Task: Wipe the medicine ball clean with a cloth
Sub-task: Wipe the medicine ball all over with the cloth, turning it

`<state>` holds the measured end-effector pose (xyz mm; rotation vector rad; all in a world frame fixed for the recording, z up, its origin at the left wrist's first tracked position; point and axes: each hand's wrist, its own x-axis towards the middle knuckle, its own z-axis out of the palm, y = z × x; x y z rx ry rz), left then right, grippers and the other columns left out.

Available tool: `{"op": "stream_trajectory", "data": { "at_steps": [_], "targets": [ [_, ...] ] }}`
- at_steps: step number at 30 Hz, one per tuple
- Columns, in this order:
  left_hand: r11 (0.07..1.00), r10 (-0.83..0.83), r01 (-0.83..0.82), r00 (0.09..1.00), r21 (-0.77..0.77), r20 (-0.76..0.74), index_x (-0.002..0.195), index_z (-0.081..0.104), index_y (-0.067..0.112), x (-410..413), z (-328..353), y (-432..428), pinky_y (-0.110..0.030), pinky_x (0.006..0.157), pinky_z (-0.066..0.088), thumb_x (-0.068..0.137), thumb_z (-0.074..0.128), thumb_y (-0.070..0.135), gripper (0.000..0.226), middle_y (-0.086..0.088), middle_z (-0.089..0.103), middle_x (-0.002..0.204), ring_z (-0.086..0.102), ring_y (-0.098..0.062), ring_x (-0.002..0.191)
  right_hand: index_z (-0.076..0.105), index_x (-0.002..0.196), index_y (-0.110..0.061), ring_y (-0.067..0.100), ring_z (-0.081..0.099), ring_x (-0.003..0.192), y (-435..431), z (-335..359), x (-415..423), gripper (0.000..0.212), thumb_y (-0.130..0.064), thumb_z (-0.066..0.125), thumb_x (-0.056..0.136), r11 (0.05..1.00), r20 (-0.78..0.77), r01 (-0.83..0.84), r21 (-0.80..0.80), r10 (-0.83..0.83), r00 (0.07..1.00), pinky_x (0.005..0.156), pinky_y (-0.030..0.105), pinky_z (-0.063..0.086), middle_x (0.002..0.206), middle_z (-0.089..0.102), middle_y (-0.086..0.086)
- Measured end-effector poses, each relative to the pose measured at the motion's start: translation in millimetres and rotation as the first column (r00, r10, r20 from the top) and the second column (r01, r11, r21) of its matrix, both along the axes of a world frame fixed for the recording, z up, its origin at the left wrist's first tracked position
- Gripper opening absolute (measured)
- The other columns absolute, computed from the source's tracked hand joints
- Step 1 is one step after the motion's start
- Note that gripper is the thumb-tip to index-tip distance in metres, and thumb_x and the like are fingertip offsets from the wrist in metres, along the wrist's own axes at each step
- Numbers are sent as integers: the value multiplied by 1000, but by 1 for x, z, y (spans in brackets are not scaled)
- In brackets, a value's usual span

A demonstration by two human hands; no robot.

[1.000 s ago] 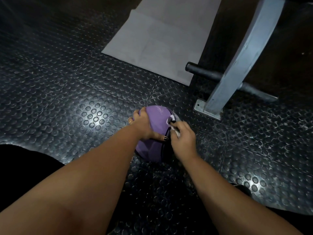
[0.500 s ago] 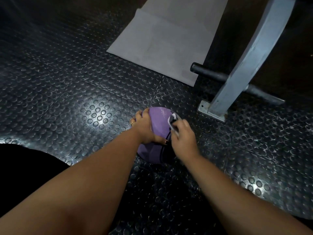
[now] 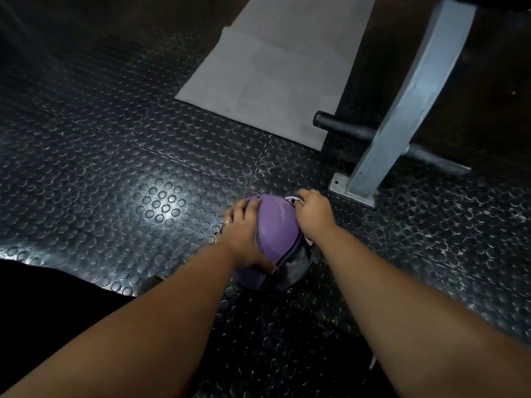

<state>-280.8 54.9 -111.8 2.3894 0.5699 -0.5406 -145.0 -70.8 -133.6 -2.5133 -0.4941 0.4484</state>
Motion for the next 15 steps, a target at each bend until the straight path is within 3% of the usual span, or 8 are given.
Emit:
{"op": "stream_trajectory", "data": {
  "at_steps": [5, 9, 12, 15],
  "targets": [
    [1000, -31, 31, 999, -3, 16, 158, -5, 29, -4, -5, 3, -55, 122, 13, 37, 98, 52, 160, 3, -5, 163, -6, -33, 151, 61, 117, -1, 33, 55, 98, -14, 1, -20, 28, -6, 48, 92, 998, 0, -7, 62, 7, 1000, 79, 28, 39, 112, 53, 18],
    [998, 9, -7, 999, -62, 43, 159, -1, 31, -12, -8, 6, -54, 122, 9, 48, 89, 67, 147, 5, -4, 165, -7, -29, 152, 62, 105, -7, 24, 54, 88, -40, 11, -71, 19, -4, 54, 88, 987, 64, -10, 160, 0, 998, 72, 23, 34, 105, 53, 9],
    [998, -42, 41, 999, -36, -24, 159, -6, 30, -12, -6, 11, -53, 123, 9, 46, 93, 61, 153, 4, -9, 166, -8, -28, 153, 59, 96, -11, 25, 54, 84, -54, 13, -106, 13, -5, 57, 84, 967, 94, -66, 245, 44, 995, 70, 26, 37, 97, 52, 6],
    [995, -100, 100, 989, -5, -110, 158, -13, 26, -10, -3, 14, -55, 123, 14, 38, 96, 55, 164, 2, -13, 166, -10, -30, 153, 56, 97, -17, 24, 55, 87, -65, 15, -121, 15, -11, 54, 83, 957, 92, -179, 227, 162, 982, 74, 32, 43, 98, 51, 2]
  ]
}}
